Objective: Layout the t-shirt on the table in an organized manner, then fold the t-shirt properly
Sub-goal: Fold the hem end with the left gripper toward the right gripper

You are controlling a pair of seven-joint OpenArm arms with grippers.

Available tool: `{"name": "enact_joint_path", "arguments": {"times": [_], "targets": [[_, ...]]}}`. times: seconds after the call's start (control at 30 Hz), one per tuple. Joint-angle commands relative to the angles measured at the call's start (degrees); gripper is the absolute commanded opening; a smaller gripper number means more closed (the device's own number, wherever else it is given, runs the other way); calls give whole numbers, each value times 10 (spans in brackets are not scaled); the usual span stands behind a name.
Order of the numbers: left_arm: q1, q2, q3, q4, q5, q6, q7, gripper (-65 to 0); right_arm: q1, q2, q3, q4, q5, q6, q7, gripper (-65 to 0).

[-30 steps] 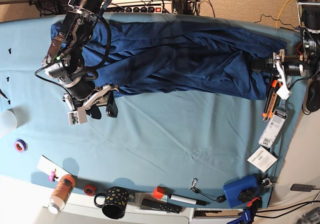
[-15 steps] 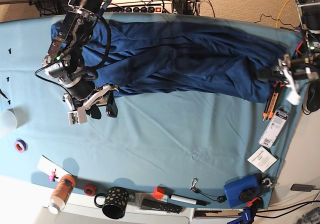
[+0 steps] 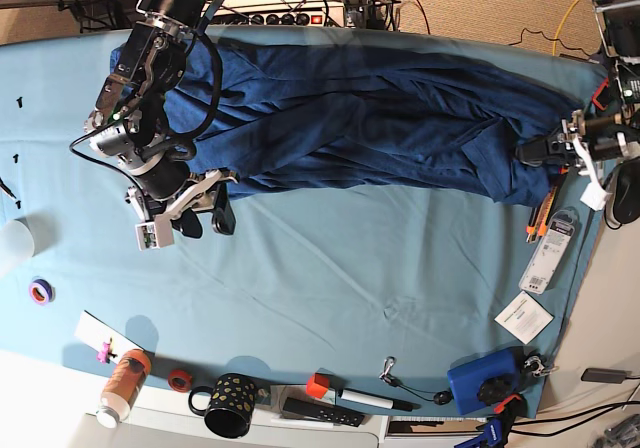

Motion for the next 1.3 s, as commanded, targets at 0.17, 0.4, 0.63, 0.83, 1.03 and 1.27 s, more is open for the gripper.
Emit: {"name": "enact_joint_path", "arguments": {"times": [0.17,0.4,0.63,0.83,1.03,1.27], "targets": [[21,9,-4,141,-16,-1,-2,-650,10,12,0,10,-49,-2,34,-324],[39,64,-3,257,-16,-1,-2,-650,10,31,34,10,-30,-19,56,-324],[43,114,71,257,-16,-1,-2,-650,10,33,175,10,15,-17,54,-324],[40,151,153,257,-16,-1,-2,-650,9,57,302,10,73,-16,30,-324],[21,189,195,257,-16,-1,-2,-650,2,97,366,10,98,-16,22,-324],[-14,223,229,257,18,-1,-30,-650,-10,100,367,10,100,-16,22,-324]]}}
